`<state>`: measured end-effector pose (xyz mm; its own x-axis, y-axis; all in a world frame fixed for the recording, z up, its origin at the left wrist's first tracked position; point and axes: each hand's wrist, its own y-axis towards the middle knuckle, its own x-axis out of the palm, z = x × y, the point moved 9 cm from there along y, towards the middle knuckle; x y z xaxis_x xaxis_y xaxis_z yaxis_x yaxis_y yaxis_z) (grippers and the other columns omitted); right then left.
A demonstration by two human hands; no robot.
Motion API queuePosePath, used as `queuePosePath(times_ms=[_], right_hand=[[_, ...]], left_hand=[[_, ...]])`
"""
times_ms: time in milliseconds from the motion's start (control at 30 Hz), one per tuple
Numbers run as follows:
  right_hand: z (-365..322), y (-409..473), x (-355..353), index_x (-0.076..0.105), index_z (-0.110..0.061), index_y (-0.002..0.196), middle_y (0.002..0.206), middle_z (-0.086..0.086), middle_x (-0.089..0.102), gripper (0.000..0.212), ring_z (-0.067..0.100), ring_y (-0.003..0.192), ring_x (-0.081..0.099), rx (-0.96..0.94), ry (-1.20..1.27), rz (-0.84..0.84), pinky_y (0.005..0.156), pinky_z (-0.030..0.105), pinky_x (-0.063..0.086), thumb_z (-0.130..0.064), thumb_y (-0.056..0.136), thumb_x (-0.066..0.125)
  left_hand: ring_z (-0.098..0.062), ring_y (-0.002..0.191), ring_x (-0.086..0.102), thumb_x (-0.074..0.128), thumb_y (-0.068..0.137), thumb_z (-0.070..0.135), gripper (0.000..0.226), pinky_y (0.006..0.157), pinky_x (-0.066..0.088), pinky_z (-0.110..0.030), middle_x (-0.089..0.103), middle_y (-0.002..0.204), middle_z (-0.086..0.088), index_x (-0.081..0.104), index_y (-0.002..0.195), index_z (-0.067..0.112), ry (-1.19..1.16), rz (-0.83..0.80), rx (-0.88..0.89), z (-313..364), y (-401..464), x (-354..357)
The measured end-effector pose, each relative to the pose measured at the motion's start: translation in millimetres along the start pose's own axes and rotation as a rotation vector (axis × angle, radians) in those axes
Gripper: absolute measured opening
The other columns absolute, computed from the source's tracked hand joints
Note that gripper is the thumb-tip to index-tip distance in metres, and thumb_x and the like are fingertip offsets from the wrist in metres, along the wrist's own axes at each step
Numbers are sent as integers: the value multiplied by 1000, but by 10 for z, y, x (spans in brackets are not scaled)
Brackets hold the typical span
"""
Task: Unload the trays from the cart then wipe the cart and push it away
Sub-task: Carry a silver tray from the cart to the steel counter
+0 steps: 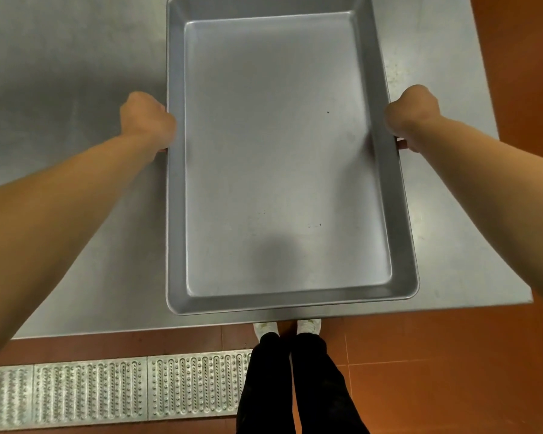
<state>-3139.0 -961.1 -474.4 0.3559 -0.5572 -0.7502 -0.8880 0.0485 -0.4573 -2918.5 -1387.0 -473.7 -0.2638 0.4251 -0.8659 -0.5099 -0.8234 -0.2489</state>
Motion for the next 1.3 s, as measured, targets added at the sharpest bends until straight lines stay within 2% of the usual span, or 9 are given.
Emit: queuePosePath(times_ms=[167,300,433,600,700,767,967,1133,1300], right_hand=[[-15,104,40,39,-11,71,75,8,47,29,37,81,59,-25,-87,21,62,40,55,-5,98,47],[-23,156,70,39,-11,70,74,8,47,31,36,82,59,-38,-105,22,77,44,59,-5,99,47],[-39,208,79,41,-11,71,74,6,45,29,35,82,58,-41,-114,17,79,45,60,-4,99,48],[-3,235,107,44,-7,74,74,10,48,24,27,61,53,-43,-194,17,47,30,39,-1,97,45],[16,262,104,62,0,104,89,11,56,18,30,76,58,-69,-166,33,68,43,60,-5,98,46],[21,258,99,64,1,118,100,13,59,26,29,82,58,-62,-164,31,86,49,61,-7,99,48],[64,104,90,54,-6,133,129,19,57,39,39,103,62,-115,-241,-1,92,49,56,-34,107,45],[70,-675,22,46,-12,147,145,21,42,45,41,127,50,-547,-216,174,106,49,45,-26,105,50],[377,-1563,355,49,-16,148,144,16,48,44,35,128,52,-675,-159,-76,109,42,42,-25,105,53]], left_hand=[[-33,89,68,52,87,-2,22,84,61,-53,66,99,-13,69,93,10,-46,-18,-47,-71,30,86],[-37,102,69,53,90,0,26,88,60,-49,70,115,-18,73,108,3,-54,-16,-58,-67,51,129],[-36,101,69,52,90,0,28,87,60,-47,69,115,-16,72,108,6,-74,-13,-77,-64,74,134],[-35,106,68,50,91,-2,29,85,55,-35,69,115,-15,72,108,6,-62,4,-69,-42,130,183],[-36,110,65,48,91,-4,27,85,51,-32,67,108,-15,70,102,7,-16,17,-32,15,104,199],[-37,113,64,48,92,-5,30,93,54,-37,69,117,-20,71,110,2,3,30,-23,40,89,195],[-41,123,57,55,99,12,30,103,46,-44,60,132,-23,64,126,4,141,19,91,111,-54,132],[-40,128,47,56,100,20,34,106,37,-47,49,138,-19,59,133,11,205,71,387,153,-784,149],[-37,107,62,59,99,13,25,98,46,-38,60,124,-17,68,121,5,10,-147,488,38,-1670,425]])
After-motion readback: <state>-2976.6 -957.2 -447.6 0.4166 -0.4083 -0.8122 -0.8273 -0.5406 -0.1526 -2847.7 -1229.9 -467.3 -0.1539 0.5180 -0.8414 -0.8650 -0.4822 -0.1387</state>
